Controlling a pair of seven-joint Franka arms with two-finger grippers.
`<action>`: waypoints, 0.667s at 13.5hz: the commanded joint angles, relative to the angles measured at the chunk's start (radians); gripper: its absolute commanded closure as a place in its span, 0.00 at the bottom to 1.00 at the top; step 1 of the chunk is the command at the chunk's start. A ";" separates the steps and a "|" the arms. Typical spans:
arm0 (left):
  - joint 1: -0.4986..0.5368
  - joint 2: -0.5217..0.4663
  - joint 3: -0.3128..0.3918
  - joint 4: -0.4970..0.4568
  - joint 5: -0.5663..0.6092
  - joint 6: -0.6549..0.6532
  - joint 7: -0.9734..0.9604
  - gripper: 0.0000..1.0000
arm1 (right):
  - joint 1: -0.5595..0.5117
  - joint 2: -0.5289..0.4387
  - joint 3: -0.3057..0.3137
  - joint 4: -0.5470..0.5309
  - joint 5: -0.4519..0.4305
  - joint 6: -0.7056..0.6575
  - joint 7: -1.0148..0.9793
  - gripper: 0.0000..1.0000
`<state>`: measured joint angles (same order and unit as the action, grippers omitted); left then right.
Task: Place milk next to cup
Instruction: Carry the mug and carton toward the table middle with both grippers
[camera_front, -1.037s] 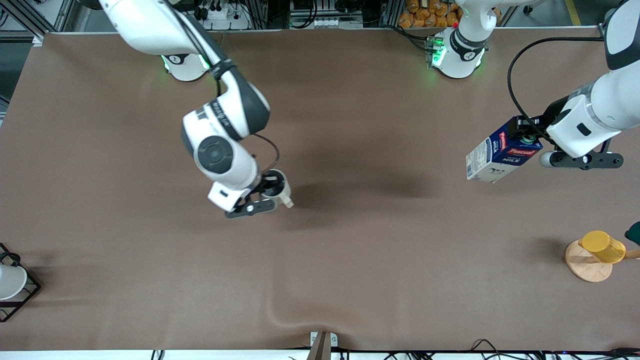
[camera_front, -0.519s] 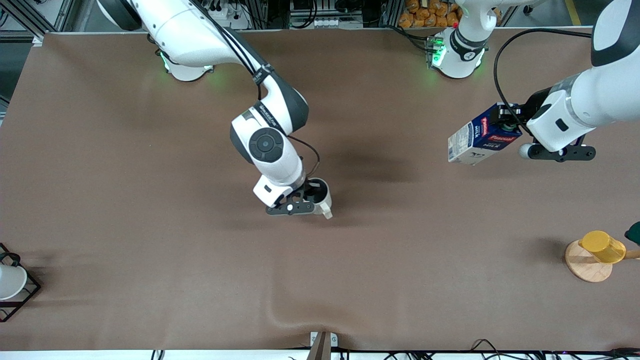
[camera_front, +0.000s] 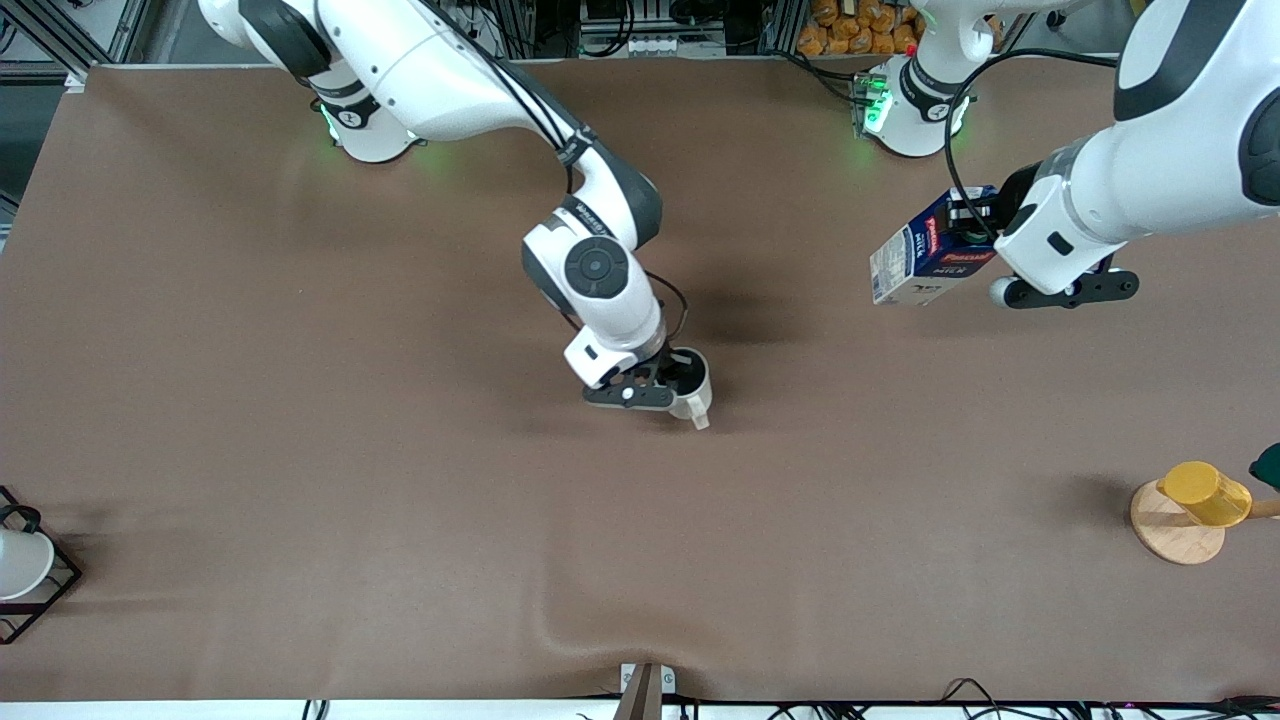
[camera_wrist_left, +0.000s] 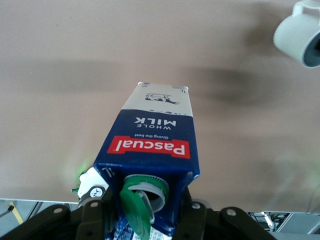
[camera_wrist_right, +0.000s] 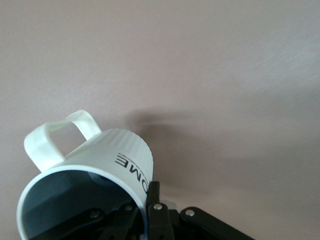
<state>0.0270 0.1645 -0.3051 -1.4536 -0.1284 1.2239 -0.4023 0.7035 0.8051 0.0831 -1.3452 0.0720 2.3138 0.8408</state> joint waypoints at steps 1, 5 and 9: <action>0.005 -0.002 -0.026 0.004 -0.023 -0.029 -0.058 0.51 | 0.017 0.026 -0.009 0.037 -0.003 0.006 0.027 0.94; 0.005 -0.002 -0.061 0.004 -0.023 -0.029 -0.105 0.51 | 0.028 0.036 -0.017 0.040 -0.009 0.058 0.041 0.92; 0.001 0.010 -0.063 0.004 -0.022 -0.027 -0.105 0.51 | 0.039 0.036 -0.017 0.028 -0.049 0.079 0.043 0.88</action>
<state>0.0261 0.1659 -0.3655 -1.4549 -0.1285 1.2117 -0.4909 0.7201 0.8206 0.0790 -1.3432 0.0489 2.3901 0.8558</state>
